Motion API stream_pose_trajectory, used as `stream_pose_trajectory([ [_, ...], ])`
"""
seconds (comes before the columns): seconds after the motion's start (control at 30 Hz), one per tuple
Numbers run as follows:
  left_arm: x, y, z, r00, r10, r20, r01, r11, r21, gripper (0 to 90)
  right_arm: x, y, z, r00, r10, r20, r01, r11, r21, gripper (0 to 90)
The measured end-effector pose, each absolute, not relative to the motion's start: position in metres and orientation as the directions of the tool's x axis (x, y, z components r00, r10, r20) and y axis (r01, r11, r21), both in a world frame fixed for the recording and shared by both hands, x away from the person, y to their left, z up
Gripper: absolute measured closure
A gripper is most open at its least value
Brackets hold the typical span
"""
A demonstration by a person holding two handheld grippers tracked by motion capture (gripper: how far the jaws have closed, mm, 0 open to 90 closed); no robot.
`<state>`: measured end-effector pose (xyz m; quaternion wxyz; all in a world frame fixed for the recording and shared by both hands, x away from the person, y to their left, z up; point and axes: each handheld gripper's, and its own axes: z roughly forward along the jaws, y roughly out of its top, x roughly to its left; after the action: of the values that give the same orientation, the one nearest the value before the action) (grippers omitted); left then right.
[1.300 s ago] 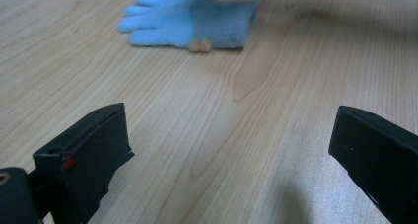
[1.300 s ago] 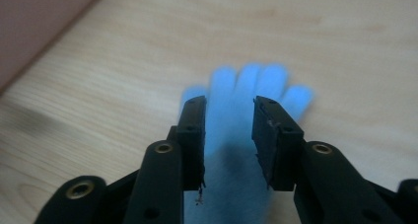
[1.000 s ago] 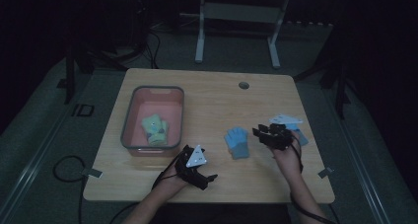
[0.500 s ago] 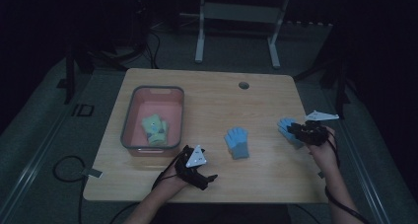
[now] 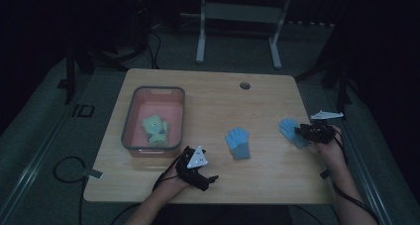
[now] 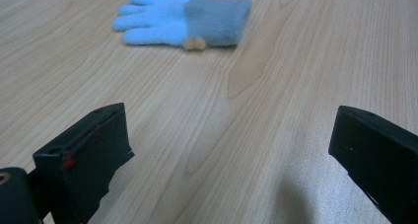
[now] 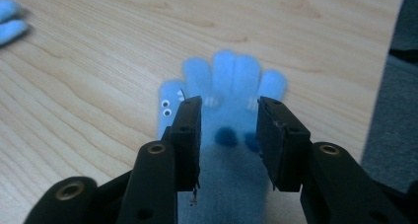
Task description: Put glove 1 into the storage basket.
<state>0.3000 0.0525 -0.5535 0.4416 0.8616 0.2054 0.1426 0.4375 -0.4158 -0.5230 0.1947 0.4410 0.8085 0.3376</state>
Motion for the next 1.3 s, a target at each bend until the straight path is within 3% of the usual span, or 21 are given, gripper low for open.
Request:
stream_pose_trajectory([
  [0.23, 0.299, 0.052, -0.554, 0.874, 0.48, 0.074, 0.223, -0.533, 0.816, 1.7, 0.443, -0.413, -0.541, -0.55, 0.835, -0.024, 0.612, 0.423, 0.669, 62.1],
  [0.43, 0.3, 0.052, -0.554, 0.875, 0.478, 0.08, 0.221, -0.54, 0.812, 1.7, 0.44, -0.406, -0.542, -0.526, 0.85, -0.022, 0.625, 0.404, 0.668, 82.8],
  [0.7, 0.298, 0.052, -0.554, 0.872, 0.484, 0.073, 0.224, -0.529, 0.818, 1.7, 0.436, -0.392, -0.536, -0.428, 0.902, -0.054, 0.678, 0.36, 0.641, 86.1],
  [1.0, 0.3, 0.054, -0.554, 0.869, 0.491, 0.058, 0.236, -0.514, 0.825, 1.7, 0.417, -0.364, -0.495, -0.298, 0.955, -0.01, 0.688, 0.222, 0.691, 86.5],
  [1.3, 0.302, 0.055, -0.555, 0.869, 0.491, 0.053, 0.234, -0.505, 0.831, 1.8, 0.388, -0.334, -0.485, -0.195, 0.981, 0.02, 0.673, 0.119, 0.73, 86.5],
])
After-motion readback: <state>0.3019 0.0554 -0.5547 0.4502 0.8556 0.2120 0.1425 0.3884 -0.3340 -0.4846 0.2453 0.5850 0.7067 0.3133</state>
